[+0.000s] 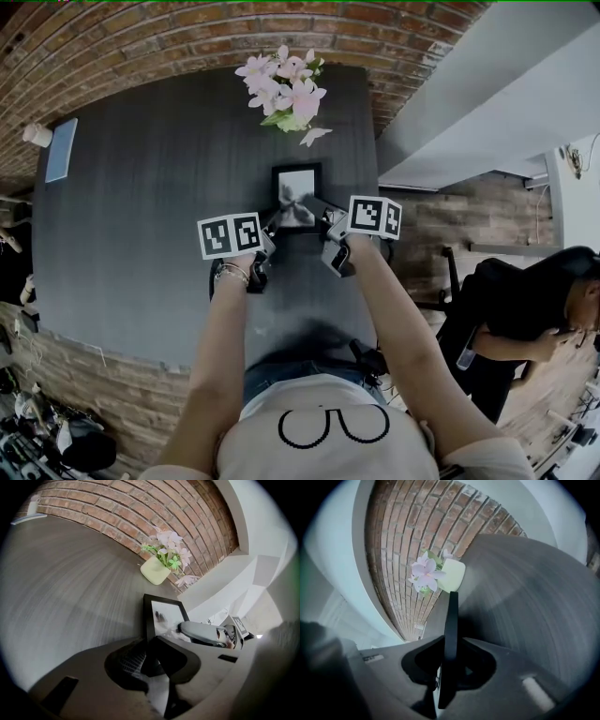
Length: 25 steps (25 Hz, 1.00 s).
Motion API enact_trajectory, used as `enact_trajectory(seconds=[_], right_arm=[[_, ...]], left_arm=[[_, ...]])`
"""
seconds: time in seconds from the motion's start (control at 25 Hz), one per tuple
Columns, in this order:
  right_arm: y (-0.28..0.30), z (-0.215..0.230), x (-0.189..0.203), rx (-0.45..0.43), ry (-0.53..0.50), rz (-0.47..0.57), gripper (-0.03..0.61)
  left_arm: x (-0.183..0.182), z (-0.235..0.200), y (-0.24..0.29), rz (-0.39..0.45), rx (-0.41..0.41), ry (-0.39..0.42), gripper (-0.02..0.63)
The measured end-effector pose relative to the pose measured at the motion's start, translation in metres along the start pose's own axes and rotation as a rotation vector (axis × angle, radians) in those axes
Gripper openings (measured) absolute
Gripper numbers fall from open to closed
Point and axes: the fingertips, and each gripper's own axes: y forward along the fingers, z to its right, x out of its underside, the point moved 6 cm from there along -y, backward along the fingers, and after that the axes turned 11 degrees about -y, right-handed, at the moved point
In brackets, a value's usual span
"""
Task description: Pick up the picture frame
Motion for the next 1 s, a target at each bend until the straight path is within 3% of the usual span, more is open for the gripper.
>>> enact_trajectory(seconds=[0.44, 0.68, 0.84, 1.0], right_arm=[[0.0, -0.001, -0.001, 0.015, -0.003, -0.003, 0.055], [0.0, -0.001, -0.001, 0.013, -0.01, 0.011, 0.055], [0.0, -0.002, -0.001, 0.014, -0.016, 0.014, 0.054], [-0.001, -0.007, -0.001, 0.02, -0.028, 0.016, 0.054]], left_arm=[[-0.002, 0.007, -0.004, 0.008, -0.029, 0.046, 0.08], [-0.009, 0.014, -0.018, 0.068, -0.048, 0.088, 0.252], [-0.013, 0.013, -0.028, 0.103, -0.124, 0.15, 0.256], [-0.016, 0.017, -0.039, 0.136, -0.131, 0.173, 0.256]])
